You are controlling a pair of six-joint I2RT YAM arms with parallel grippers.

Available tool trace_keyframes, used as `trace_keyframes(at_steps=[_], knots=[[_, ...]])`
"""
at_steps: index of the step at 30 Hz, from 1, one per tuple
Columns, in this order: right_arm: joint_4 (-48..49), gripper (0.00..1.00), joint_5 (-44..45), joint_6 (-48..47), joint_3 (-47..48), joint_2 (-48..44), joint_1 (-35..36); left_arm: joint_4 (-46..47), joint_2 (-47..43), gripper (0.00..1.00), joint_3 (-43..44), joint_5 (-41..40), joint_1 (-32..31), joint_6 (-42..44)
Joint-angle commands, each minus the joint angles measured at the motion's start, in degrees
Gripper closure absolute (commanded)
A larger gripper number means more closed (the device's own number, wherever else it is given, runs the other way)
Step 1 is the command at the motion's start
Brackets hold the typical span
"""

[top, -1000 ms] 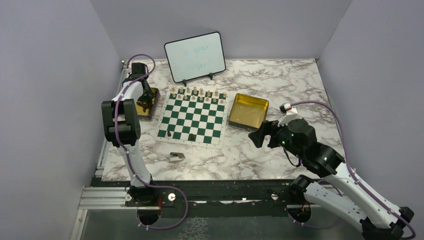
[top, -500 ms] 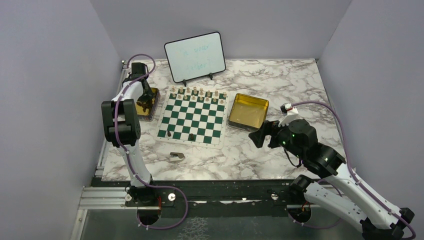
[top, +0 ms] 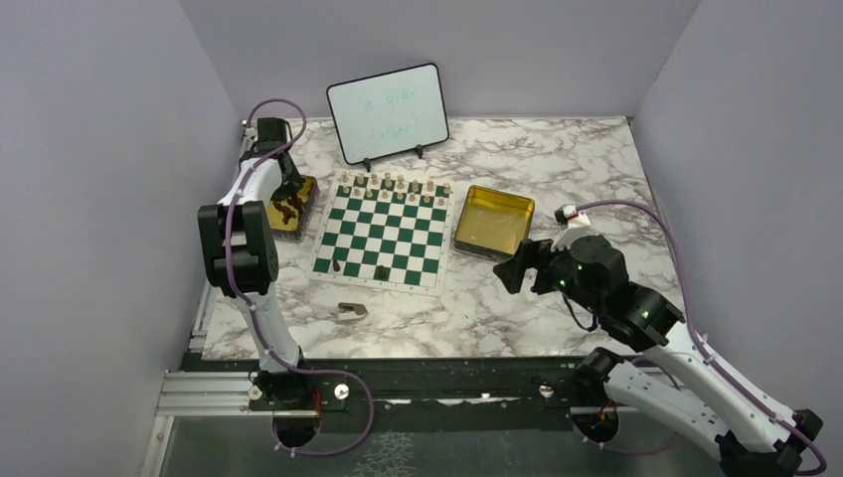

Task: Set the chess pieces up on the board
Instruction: Pick up the chess piece from the storage box.

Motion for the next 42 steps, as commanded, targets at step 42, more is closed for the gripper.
trace_keyframes(at_steps=[42], knots=[[2.3, 0.01, -1.5, 2.5, 1.1, 0.3, 0.3, -2.8, -14.2, 0.82, 1.4, 8.8, -3.6, 0.2]])
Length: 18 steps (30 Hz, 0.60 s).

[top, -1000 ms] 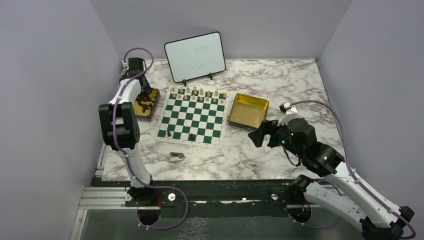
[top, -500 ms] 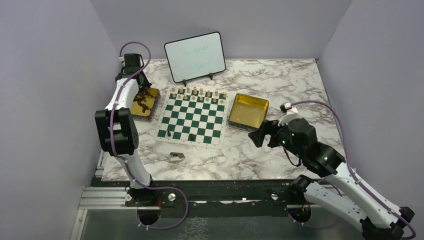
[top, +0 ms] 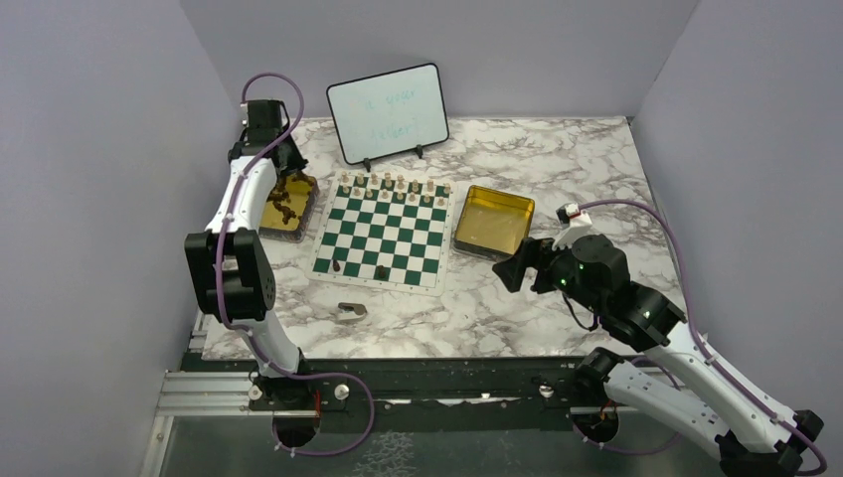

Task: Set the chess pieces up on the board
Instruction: Pick up the chess piece from the storage box, then place the chess piece on the chessboard.

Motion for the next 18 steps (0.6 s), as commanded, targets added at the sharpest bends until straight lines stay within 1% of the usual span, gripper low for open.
trace_keyframes(at_steps=[1, 6, 7, 11, 18], knots=[[2.5, 0.01, -1.1, 1.0, 0.4, 0.1, 0.3, -1.7, -3.1, 0.82, 0.8, 3.7, -2.2, 0.1], [4.6, 0.01, -1.1, 1.9, -0.7, 0.6, 0.3, -3.3, -3.9, 0.82, 1.7, 5.1, -4.4, 0.9], [5.3, 0.01, -1.2, 2.0, -0.8, 1.1, 0.3, -3.8, -3.8, 0.82, 2.2, 5.5, -6.1, 1.2], [8.3, 0.02, -2.2, 2.3, 0.5, 3.8, 0.3, -4.7, -4.5, 0.82, 3.2, 6.1, -8.3, 1.2], [19.0, 0.06, -1.7, -0.6, 2.6, 10.9, 0.3, -5.9, -4.8, 0.82, 3.6, 9.5, -12.8, 1.0]])
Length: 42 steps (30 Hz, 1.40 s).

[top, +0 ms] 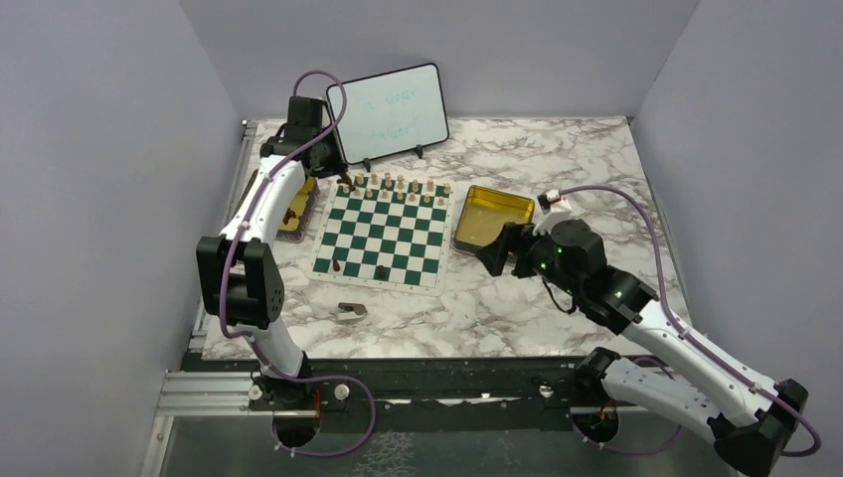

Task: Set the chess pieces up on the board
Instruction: Place the chess piece on the chessboard.

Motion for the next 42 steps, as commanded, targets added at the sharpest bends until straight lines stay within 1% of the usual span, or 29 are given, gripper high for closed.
trace_keyframes(at_steps=[1, 5, 8, 12, 14, 16, 19, 23, 26, 28, 31, 37, 42], knots=[[11.5, 0.09, -0.5, -2.8, 2.8, 4.1, 0.3, -1.3, -2.5, 0.82, 2.1, 3.4, -2.9, 0.3], [23.4, 0.19, 1.4, -8.9, 1.8, 8.0, 0.4, -1.3, -2.9, 0.82, 1.1, 3.8, -5.3, 0.4], [32.4, 0.22, 1.4, -17.5, 0.3, 10.5, 0.3, -1.3, -2.9, 0.82, 0.4, 5.3, -7.0, 0.2], [44.0, 0.22, -3.6, -29.5, -1.4, 14.5, 0.3, -1.3, -2.8, 0.82, -0.4, 6.3, -9.4, 0.0], [50.6, 0.23, -8.2, -36.0, -2.6, 16.9, 0.3, -1.2, -3.0, 0.82, -0.9, 6.9, -10.2, -0.1], [57.6, 0.26, -11.2, -41.2, -3.8, 19.8, 0.4, -1.0, -3.2, 0.82, -1.4, 8.0, -10.9, -0.3], [64.2, 0.35, -15.0, -50.2, -3.6, 25.1, 1.1, -0.3, -3.7, 0.82, -2.5, 9.7, -11.6, -1.0], [72.3, 0.38, -20.8, -65.1, -4.4, 32.5, 2.7, 0.3, -4.6, 0.82, -3.7, 11.8, -12.1, -1.4], [75.3, 0.41, -22.9, -72.3, -3.8, 37.4, 3.3, 0.3, -5.5, 0.82, -4.6, 12.8, -12.2, -1.3], [75.3, 0.43, -25.0, -77.5, -3.4, 39.7, 3.8, 0.3, -6.3, 0.82, -5.1, 13.5, -12.3, -1.4], [74.3, 0.43, -25.1, -83.7, -1.9, 43.0, 5.0, 0.3, -7.5, 0.82, -6.0, 14.4, -12.2, -1.5], [73.1, 0.44, -24.9, -90.2, 1.3, 48.5, 6.8, 0.3, -8.9, 0.82, -7.5, 15.3, -12.2, -1.0], [73.9, 0.49, -23.0, -93.9, 2.8, 51.1, 8.1, 0.3, -9.6, 0.82, -8.1, 16.8, -12.3, -1.3]])
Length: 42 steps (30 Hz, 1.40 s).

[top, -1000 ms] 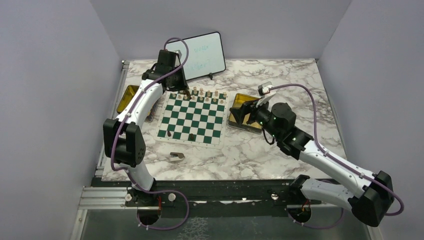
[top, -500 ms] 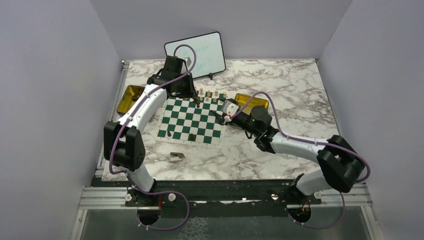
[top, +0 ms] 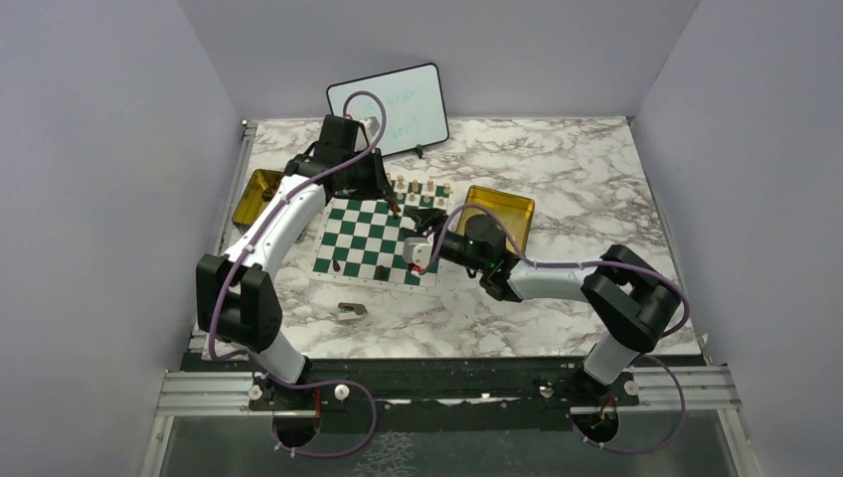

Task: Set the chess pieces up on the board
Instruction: Place the chess piece on the chessboard.

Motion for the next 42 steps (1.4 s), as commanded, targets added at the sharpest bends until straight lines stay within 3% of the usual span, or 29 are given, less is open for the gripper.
trace_keyframes(at_steps=[1, 6, 28, 32, 36, 42], knots=[[4.0, 0.50, 0.5, -6.0, 2.3, 1.9, 1.3, 0.6, -2.4, 0.82, -0.8, 2.9, -0.3, -0.2], [5.9, 0.54, 1.8, -7.3, 2.5, 3.4, 1.9, 0.6, -2.6, 0.82, -0.9, 4.2, -0.3, -0.4], [9.8, 0.57, 4.5, -8.5, 3.8, 7.6, 2.6, 0.7, -4.1, 0.82, -2.2, 5.2, -0.3, -0.7], [11.0, 0.63, 4.6, -8.1, 3.8, 8.0, 2.6, 0.7, -3.9, 0.82, -2.2, 5.0, -0.3, -0.5], [11.9, 0.78, 4.7, -7.9, 3.7, 8.1, 2.6, 0.7, -3.9, 0.82, -2.1, 4.9, -0.3, -0.5], [12.6, 0.90, 4.0, -5.4, 3.0, 7.3, 2.6, 1.0, -4.1, 0.82, -2.6, 2.5, -0.3, -0.5]])
